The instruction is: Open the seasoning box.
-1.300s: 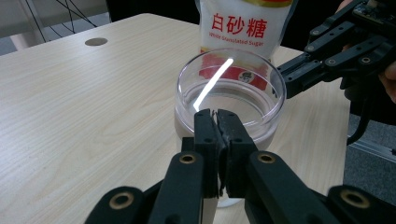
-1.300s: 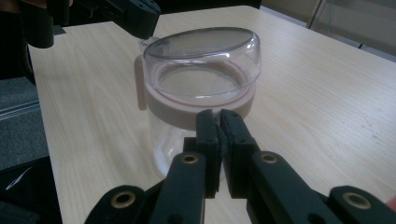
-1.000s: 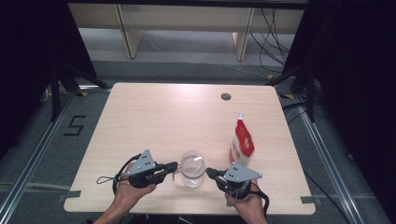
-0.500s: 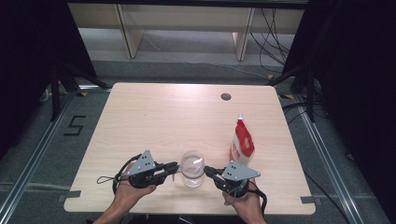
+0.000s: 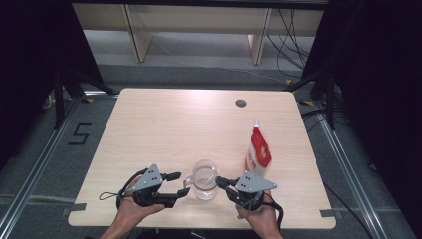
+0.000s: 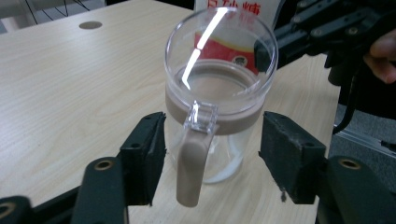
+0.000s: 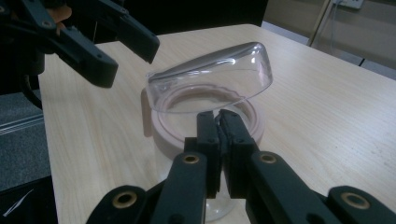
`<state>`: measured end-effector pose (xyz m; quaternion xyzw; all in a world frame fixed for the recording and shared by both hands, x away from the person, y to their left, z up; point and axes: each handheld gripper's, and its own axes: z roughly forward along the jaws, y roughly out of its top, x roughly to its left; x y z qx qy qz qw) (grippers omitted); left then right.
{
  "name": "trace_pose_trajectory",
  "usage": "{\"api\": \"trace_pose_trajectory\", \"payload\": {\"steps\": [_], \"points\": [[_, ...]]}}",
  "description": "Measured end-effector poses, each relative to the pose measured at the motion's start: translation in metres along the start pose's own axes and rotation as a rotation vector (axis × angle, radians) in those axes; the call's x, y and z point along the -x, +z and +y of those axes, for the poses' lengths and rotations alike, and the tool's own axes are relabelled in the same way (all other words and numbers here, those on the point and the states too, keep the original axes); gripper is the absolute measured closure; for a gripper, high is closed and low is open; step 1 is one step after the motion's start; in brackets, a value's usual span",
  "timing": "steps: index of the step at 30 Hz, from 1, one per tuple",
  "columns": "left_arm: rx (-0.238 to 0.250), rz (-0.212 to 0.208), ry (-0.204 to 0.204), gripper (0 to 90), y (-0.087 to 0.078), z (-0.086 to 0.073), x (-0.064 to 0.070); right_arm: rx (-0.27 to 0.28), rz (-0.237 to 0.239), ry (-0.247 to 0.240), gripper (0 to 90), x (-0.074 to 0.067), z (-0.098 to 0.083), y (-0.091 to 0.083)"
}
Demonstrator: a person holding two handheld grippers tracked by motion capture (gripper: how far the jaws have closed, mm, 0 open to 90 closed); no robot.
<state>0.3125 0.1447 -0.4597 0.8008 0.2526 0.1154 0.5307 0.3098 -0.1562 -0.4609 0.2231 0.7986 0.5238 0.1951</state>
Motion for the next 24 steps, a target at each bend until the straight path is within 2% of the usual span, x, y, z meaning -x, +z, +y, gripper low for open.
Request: {"api": "trace_pose_trajectory", "payload": {"steps": [2,3,9,10,12,13,14,15,16,18,19,24], "points": [[-0.011,0.009,0.002,34.4,0.0,-0.001,0.0,-0.003,0.009,-0.003,87.2,0.0,0.001,0.0],[-0.013,0.012,-0.04,32.2,0.0,-0.004,0.001,0.005,0.008,-0.005,87.1,0.0,0.002,0.001],[-0.027,0.036,-0.066,28.0,-0.003,-0.012,-0.004,0.022,0.016,-0.006,86.9,-0.001,0.004,0.003],[-0.028,0.041,-0.082,27.6,-0.004,-0.015,-0.006,0.025,0.0,0.015,86.9,-0.004,0.005,0.003],[-0.028,0.041,-0.079,27.1,-0.005,-0.016,-0.007,0.023,0.004,0.011,86.8,-0.004,0.005,0.003],[-0.029,0.042,-0.086,26.7,-0.006,-0.019,-0.008,0.026,0.007,-0.021,86.8,-0.002,0.007,0.004],[-0.029,0.04,-0.091,26.6,-0.006,-0.02,-0.009,0.028,0.022,-0.007,86.8,-0.003,0.007,0.004],[-0.034,0.037,-0.087,26.5,-0.007,-0.021,-0.009,0.029,0.0,0.001,86.7,-0.004,0.007,0.004],[-0.038,0.041,-0.091,26.5,-0.007,-0.022,-0.009,0.023,0.01,-0.01,86.6,-0.004,0.008,0.004],[-0.044,0.05,-0.091,26.1,-0.007,-0.023,-0.009,0.015,0.012,-0.001,86.5,-0.005,0.009,0.003],[-0.045,0.041,-0.088,25.8,-0.007,-0.024,-0.009,0.024,0.011,-0.005,86.4,-0.005,0.009,0.004],[-0.066,0.043,-0.06,25.1,-0.005,-0.027,-0.007,0.027,0.01,-0.015,85.8,-0.007,0.012,0.004]]}}
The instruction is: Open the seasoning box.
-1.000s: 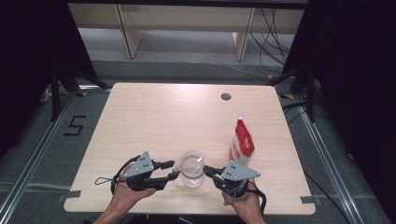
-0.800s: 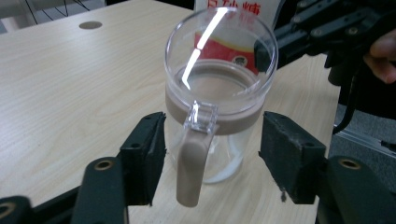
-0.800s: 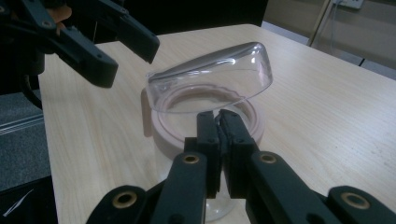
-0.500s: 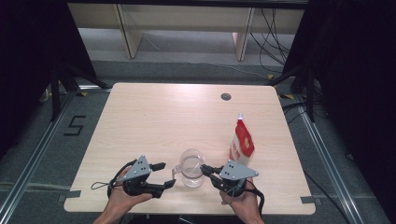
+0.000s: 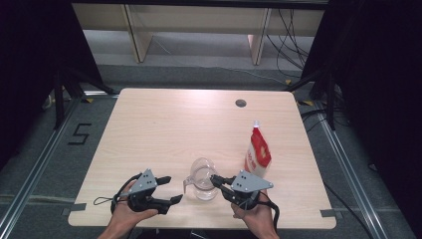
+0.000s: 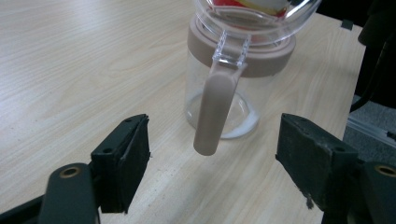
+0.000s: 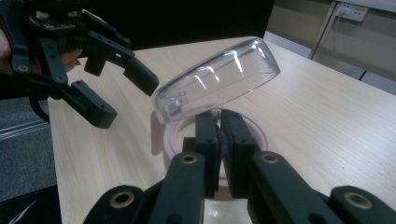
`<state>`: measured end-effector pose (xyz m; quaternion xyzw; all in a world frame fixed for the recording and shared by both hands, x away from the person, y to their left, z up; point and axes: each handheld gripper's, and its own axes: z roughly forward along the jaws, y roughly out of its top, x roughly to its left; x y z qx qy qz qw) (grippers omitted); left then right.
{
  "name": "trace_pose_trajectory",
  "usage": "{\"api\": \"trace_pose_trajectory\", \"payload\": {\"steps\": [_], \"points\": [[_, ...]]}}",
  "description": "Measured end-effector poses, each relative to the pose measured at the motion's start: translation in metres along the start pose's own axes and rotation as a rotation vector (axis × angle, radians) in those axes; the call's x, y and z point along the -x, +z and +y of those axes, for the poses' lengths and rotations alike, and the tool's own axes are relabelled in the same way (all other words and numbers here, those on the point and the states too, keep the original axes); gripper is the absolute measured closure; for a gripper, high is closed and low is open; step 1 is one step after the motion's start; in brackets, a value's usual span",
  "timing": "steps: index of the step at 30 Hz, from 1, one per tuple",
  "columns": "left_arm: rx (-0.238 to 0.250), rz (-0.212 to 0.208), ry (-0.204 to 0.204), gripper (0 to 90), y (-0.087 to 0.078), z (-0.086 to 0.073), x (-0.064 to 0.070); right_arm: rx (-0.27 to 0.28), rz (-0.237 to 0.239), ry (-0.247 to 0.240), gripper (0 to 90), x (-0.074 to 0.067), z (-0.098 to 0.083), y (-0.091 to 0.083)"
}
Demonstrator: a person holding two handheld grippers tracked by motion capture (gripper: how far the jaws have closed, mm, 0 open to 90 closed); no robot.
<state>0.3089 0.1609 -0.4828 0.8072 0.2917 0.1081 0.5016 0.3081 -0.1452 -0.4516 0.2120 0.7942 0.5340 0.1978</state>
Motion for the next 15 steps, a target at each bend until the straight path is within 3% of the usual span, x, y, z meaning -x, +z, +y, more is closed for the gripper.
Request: {"api": "trace_pose_trajectory", "payload": {"steps": [4,5,6,7,8,15], "points": [[-0.005,0.003,-0.011,24.8,0.0014,-0.0022,0.0006,0.018,0.001,-0.008,85.5,-0.002,0.002,0.0015],[-0.012,0.001,-0.005,24.8,0.0011,-0.0026,-0.0001,0.027,-0.005,-0.038,85.5,-0.0011,0.0027,0.0014],[-0.018,0.005,-0.002,24.9,0.0009,-0.0028,-0.0004,0.016,-0.004,0.003,85.5,-0.004,0.0028,0.0008],[-0.021,0.011,0.003,24.9,0.0008,-0.0031,-0.0005,0.011,0.003,0.01,85.4,-0.0051,0.0033,0.0007],[-0.018,0.005,-0.004,24.9,0.0014,-0.0038,-0.0004,0.022,0.008,-0.008,85.4,-0.0045,0.004,0.0016],[-0.032,0.006,-0.009,24.9,0.0034,-0.0071,0.0,0.035,0.007,-0.014,85.1,-0.0095,0.0071,0.0056]]}}
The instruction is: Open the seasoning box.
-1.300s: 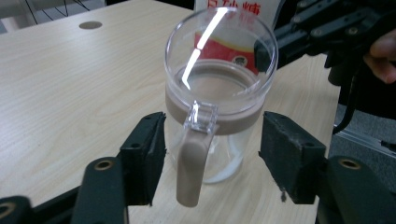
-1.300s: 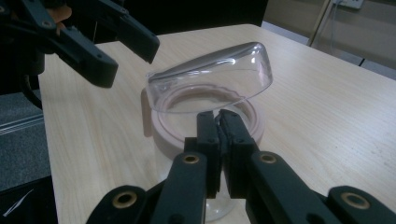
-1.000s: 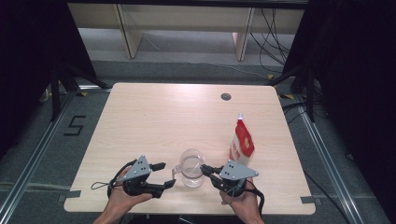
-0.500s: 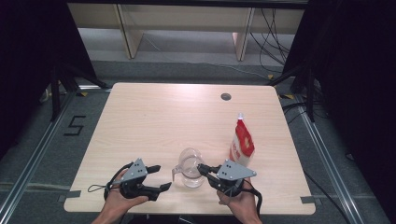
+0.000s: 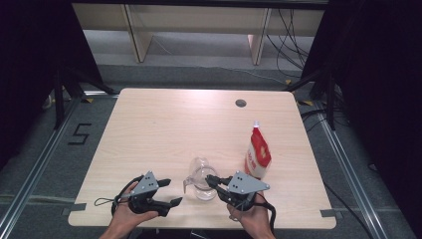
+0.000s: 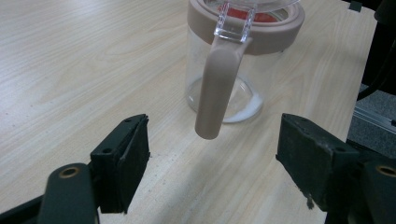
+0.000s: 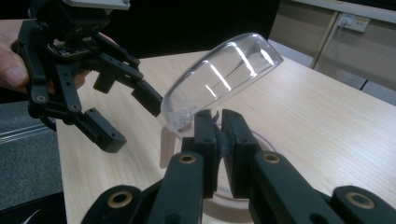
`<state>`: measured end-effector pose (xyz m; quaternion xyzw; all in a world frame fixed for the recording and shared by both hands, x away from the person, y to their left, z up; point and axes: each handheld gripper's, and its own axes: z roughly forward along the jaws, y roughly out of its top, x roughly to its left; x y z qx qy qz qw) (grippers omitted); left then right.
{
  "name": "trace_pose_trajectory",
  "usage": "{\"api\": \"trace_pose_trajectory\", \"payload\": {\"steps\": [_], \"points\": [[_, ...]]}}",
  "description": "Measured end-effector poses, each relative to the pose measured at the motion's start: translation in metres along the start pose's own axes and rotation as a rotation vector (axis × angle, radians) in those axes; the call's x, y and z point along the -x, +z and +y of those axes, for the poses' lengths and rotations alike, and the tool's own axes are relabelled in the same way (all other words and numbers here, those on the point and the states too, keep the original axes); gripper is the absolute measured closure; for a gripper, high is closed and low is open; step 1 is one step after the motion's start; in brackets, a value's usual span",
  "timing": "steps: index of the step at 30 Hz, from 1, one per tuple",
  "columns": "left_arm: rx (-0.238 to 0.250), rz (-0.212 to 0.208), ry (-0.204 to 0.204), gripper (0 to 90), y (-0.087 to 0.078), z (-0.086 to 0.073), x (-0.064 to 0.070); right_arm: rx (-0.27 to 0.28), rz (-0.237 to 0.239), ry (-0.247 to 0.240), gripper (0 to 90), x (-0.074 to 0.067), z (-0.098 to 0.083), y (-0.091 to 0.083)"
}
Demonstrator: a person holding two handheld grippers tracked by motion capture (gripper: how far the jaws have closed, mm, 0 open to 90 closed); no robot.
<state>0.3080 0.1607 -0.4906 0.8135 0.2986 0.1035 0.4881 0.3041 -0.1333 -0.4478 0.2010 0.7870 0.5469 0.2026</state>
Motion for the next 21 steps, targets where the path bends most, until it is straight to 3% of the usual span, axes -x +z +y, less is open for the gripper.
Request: {"api": "trace_pose_trajectory", "payload": {"steps": [4,21], "points": [[-0.002,0.003,-0.003,24.9,0.0,-0.001,-0.001,0.005,0.007,-0.02,85.1,-0.001,0.003,0.002],[-0.001,0.013,-0.005,24.6,-0.002,-0.003,-0.003,0.008,0.039,-0.022,84.5,-0.01,0.007,0.011]]}}
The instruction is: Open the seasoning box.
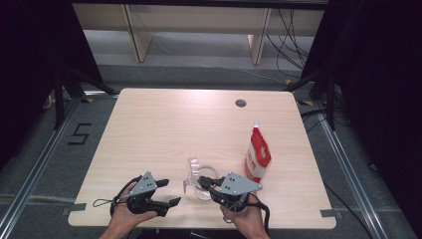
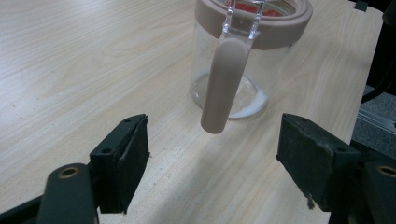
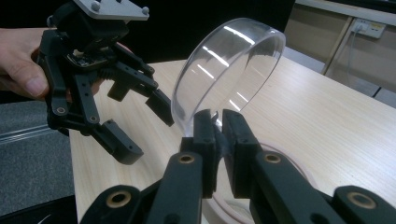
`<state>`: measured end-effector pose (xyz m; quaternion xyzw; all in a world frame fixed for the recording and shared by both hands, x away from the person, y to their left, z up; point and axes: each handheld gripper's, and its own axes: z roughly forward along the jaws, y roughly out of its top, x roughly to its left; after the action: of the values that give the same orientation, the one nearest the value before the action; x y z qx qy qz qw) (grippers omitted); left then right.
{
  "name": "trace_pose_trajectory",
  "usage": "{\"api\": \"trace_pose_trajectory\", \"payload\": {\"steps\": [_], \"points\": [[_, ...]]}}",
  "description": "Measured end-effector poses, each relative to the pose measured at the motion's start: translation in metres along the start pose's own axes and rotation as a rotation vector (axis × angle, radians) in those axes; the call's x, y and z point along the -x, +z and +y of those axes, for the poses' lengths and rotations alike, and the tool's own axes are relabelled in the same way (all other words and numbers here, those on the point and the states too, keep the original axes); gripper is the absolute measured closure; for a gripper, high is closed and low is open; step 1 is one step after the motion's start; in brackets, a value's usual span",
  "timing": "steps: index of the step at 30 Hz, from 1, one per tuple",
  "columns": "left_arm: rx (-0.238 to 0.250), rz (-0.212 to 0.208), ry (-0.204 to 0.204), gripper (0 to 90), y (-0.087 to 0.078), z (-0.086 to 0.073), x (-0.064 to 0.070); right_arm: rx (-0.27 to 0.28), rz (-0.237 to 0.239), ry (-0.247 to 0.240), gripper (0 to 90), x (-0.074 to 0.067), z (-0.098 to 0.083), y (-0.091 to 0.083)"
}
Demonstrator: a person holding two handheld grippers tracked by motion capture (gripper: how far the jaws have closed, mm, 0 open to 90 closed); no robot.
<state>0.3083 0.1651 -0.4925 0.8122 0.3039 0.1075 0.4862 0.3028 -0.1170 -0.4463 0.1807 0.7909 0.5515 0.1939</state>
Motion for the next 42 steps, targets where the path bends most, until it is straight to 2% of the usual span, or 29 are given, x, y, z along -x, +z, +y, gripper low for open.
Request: {"api": "trace_pose_trajectory", "payload": {"steps": [6,7,8,13,16,17,21,22,23,24,26,28,29,30,32,36,37,38,39,42], "points": [[0.004,-0.001,-0.003,24.6,0.0,0.0,0.0,-0.004,0.015,-0.006,84.3,-0.003,0.001,0.002],[0.005,-0.001,-0.005,24.6,0.0,0.0,0.0,-0.004,0.012,0.01,84.2,-0.004,0.001,0.002],[0.005,-0.001,-0.005,24.6,0.0,0.0,0.0,-0.001,0.017,-0.004,84.2,-0.003,0.001,0.003],[0.004,0.002,-0.008,24.6,0.0,-0.001,0.0,-0.005,0.025,-0.001,83.8,-0.002,0.001,0.001],[0.0,0.003,-0.004,24.6,0.0,-0.001,-0.001,-0.008,0.017,-0.001,83.6,-0.001,0.0,0.0],[0.016,0.005,-0.013,24.7,0.002,-0.001,0.0,-0.004,0.012,0.007,83.0,-0.001,0.0,-0.001],[0.004,0.006,-0.001,25.4,0.001,-0.001,0.0,0.005,0.01,0.006,81.4,0.002,-0.001,-0.006],[0.008,0.006,0.015,25.6,0.002,-0.001,-0.001,0.008,-0.011,0.013,80.7,0.003,-0.002,-0.009],[0.01,0.011,-0.015,25.9,0.002,-0.001,0.001,0.003,-0.012,0.015,79.3,0.004,-0.003,-0.012],[0.01,0.011,-0.015,26.2,0.002,-0.001,0.001,0.003,-0.012,0.015,79.3,0.004,-0.003,-0.012],[0.014,0.013,-0.016,26.6,0.002,-0.001,0.001,0.003,-0.033,0.039,72.5,0.007,-0.007,-0.022],[0.017,0.01,-0.017,26.7,0.002,-0.001,0.001,0.005,-0.029,0.047,71.8,0.008,-0.008,-0.026],[0.017,0.01,-0.015,26.9,0.002,-0.001,0.001,0.002,-0.06,0.072,68.5,0.008,-0.009,-0.035],[0.017,0.01,-0.015,27.0,0.002,-0.001,0.001,0.002,-0.06,0.072,68.5,0.008,-0.009,-0.035],[0.011,0.011,-0.007,27.2,0.002,-0.001,0.0,-0.001,-0.077,0.058,65.4,0.011,-0.012,-0.046],[0.009,0.021,-0.004,27.2,0.001,0.0,0.0,-0.011,-0.112,0.066,62.8,0.013,-0.018,-0.059],[0.007,0.025,-0.004,27.2,0.001,-0.001,0.0,-0.02,-0.121,0.08,62.2,0.013,-0.021,-0.063],[0.006,0.025,-0.003,27.3,0.001,-0.001,0.0,-0.029,-0.145,0.076,60.5,0.014,-0.025,-0.072],[0.006,0.023,-0.005,27.3,0.001,-0.001,0.0,-0.025,-0.153,0.092,60.3,0.014,-0.027,-0.076],[0.013,0.02,-0.012,27.3,0.002,-0.001,0.0,-0.03,-0.17,0.094,58.7,0.015,-0.03,-0.083]]}}
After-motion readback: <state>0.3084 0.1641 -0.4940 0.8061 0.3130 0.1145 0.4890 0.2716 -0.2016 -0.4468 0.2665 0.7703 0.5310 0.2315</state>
